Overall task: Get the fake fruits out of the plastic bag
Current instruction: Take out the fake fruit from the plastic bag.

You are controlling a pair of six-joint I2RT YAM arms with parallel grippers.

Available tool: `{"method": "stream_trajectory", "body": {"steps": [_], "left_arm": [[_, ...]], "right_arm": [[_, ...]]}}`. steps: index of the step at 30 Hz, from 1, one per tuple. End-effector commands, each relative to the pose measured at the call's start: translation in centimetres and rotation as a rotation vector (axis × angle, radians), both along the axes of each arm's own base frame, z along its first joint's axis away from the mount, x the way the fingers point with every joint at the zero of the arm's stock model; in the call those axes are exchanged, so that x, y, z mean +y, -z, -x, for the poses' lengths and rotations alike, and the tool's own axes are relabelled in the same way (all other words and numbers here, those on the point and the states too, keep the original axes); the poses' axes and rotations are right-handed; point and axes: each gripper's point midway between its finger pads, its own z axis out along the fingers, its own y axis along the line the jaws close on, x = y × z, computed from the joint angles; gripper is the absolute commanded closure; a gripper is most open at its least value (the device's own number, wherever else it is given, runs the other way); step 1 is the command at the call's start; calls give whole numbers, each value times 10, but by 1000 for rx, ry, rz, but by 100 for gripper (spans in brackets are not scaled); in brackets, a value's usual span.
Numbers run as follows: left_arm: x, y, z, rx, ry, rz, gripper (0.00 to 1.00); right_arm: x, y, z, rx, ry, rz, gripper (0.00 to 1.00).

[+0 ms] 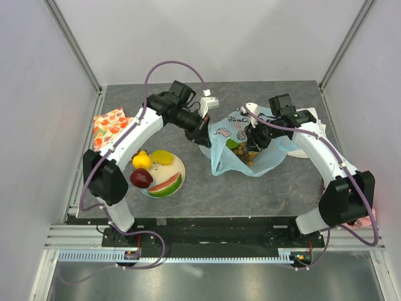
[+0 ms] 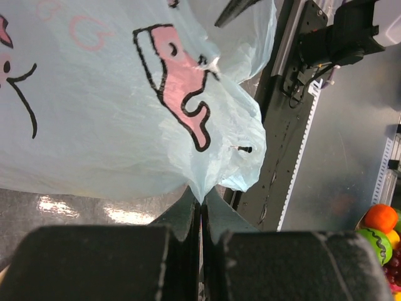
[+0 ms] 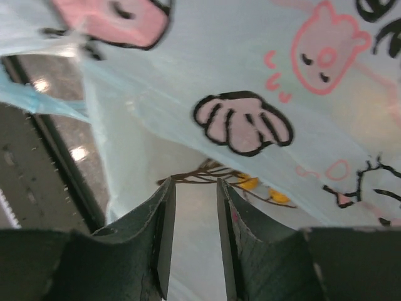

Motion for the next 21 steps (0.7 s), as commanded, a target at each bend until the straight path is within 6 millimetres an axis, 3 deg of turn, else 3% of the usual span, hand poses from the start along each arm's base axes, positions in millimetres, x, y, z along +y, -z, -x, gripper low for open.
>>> {"method": "stream_trajectory", "body": {"steps": [1,3,4,7,13,18,19,20,21], "left_arm": [[-8,-11,-14,2,-31,45,98],[-7,-9,-19,20,-46,49,98],[-8,-7,-22,27,-48,50,98],[-8,-8,-31,52,-66,70,98],[-10,-11,-37,56,-68,91,99],[-10,-9,-34,67,-66,91,98],[-10,-9,-33,68,-63,92,98],[-10,-8,-33,72,-63,92,98],[-9,-7,-32,78,-64,91,98]], "right_arm": [[-11,25,-50,-60,214,70,56],[-19,33,-67,-69,332,92,46],[-14,33,-79,-57,406,53,35],[-7,45,-95,21,514,7,21],[-15,62,-129,73,666,36,11],[-28,58,-167,57,802,35,3],[-29,69,-172,73,825,53,3],[-28,66,-180,76,838,32,2],[-25,80,-184,104,836,41,2]]}}
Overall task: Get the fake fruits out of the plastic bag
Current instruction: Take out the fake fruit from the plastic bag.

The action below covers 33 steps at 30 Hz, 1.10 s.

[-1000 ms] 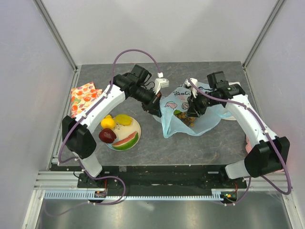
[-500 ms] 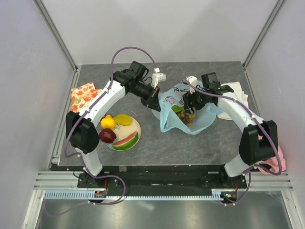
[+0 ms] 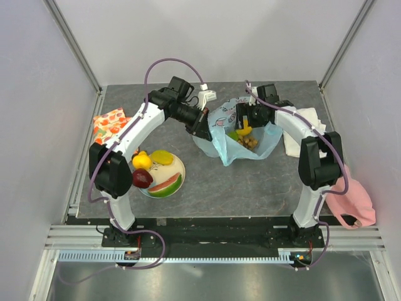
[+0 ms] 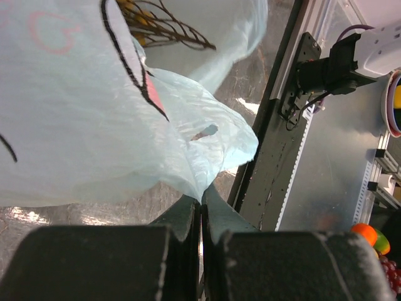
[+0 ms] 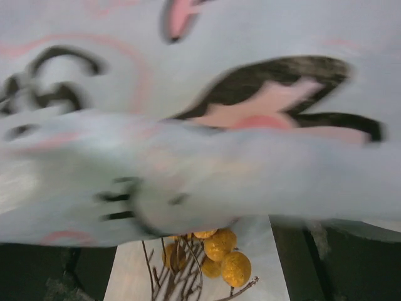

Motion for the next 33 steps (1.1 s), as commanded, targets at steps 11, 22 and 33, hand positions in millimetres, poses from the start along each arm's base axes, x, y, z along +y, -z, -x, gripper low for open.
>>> {"method": "stream_trajectory", "body": {"steps": [11,22,33], "left_arm": [[-5,-8,6,13,11,42,98],[-3,10,21,69,25,10,98],[1,19,10,18,-6,-54,98]], "right_arm": [[31,37,-94,-42,113,-130,2],[75,64,-120,-50,67,-283,2],[60,-7,-105,-201,-53,-380,53]]}}
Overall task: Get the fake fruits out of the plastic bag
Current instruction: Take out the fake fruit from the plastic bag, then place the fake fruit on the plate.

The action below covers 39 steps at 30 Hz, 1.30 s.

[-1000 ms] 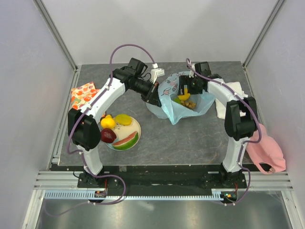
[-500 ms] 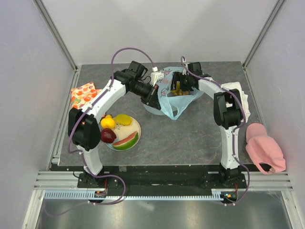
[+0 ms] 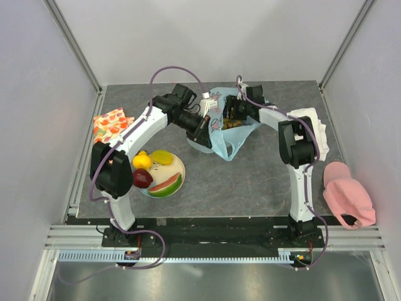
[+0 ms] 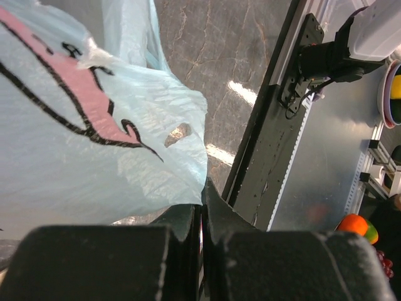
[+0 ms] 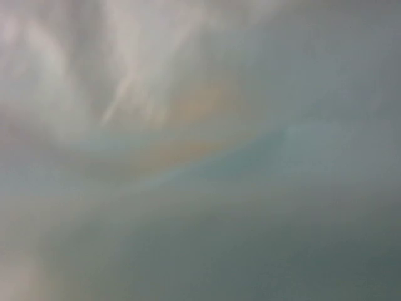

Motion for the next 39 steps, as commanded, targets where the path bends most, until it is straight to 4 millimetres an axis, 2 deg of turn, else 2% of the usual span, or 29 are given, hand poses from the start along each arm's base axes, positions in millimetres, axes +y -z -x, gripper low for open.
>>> {"method": "stream_trajectory", "body": {"steps": [1,2,3,4,5,6,7,8,9,10,12,16,17,18,19,20,22,23,26,27,29,30,32,33,35,36,37,38,39], "left_arm": [[3,-9,-11,-74,-26,-27,98],[4,-7,-14,-89,-31,-42,98],[7,-5,-20,-110,-46,-62,98],[6,-8,-24,-125,-49,-59,98],[6,-10,-28,-134,-56,-57,98],[6,-9,-32,-135,-61,-60,98],[4,-13,-36,-149,-61,-53,98],[3,-14,-37,-151,-60,-50,98],[1,-14,-39,-152,-59,-48,98],[-1,-16,-42,-156,-59,-42,98],[-3,-17,-45,-157,-60,-36,98],[-5,-33,-56,-205,-75,-18,97],[-2,-40,-58,-226,-86,-16,78],[2,-47,-61,-252,-99,-19,66],[7,-54,-62,-272,-114,-18,53],[18,-71,-61,-307,-139,-8,36],[33,-82,-60,-339,-180,-21,27],[49,-102,-58,-384,-216,-5,23],[81,-115,-56,-415,-302,-17,17],[94,-130,-51,-461,-340,-19,16],[114,-135,-53,-489,-402,-46,15],[122,-143,-47,-514,-426,-44,15],[136,-152,-48,-540,-489,-54,15],[141,-160,-45,-564,-513,-44,15],[148,-171,-43,-584,-555,-30,15],[149,-176,-43,-603,-563,-18,15],[152,-184,-39,-619,-575,-4,15],[152,-190,-37,-622,-576,15,15],[153,-193,-35,-629,-580,25,16]], "right_arm": [[-26,-70,20,-110,-60,-60,53],[-29,-96,36,-122,-94,-71,54],[-36,-90,54,-107,-129,-51,54],[-44,-95,65,-104,-141,-47,55],[-46,-118,88,-116,-189,-60,55],[-49,-111,108,-86,-212,-50,55],[-53,-116,120,-109,-243,-28,55],[-54,-140,137,-148,-263,-33,55],[-51,-143,156,-142,-307,-62,55],[-48,-166,170,-192,-342,-83,54],[-39,-182,191,-189,-411,-146,53],[-35,-212,211,-234,-495,-154,55],[-34,-213,219,-249,-536,-124,55],[-33,-231,220,-300,-559,-103,55],[-30,-237,231,-301,-593,-88,55],[-28,-247,234,-348,-623,-66,55],[-14,-272,242,-416,-670,-55,54],[-7,-279,244,-431,-690,-58,54],[28,-309,258,-520,-777,-65,54],[48,-313,271,-537,-829,-73,54],[70,-313,273,-559,-869,-67,53],[92,-299,280,-534,-929,-71,53],[110,-277,283,-484,-976,-71,53],[128,-251,285,-422,-1020,-70,53],[148,-226,290,-365,-1070,-64,53],[161,-193,287,-297,-1097,-45,54],[170,-179,288,-274,-1122,-34,55],[188,-177,294,-283,-1159,-28,55],[198,-146,292,-219,-1173,7,55]]}}
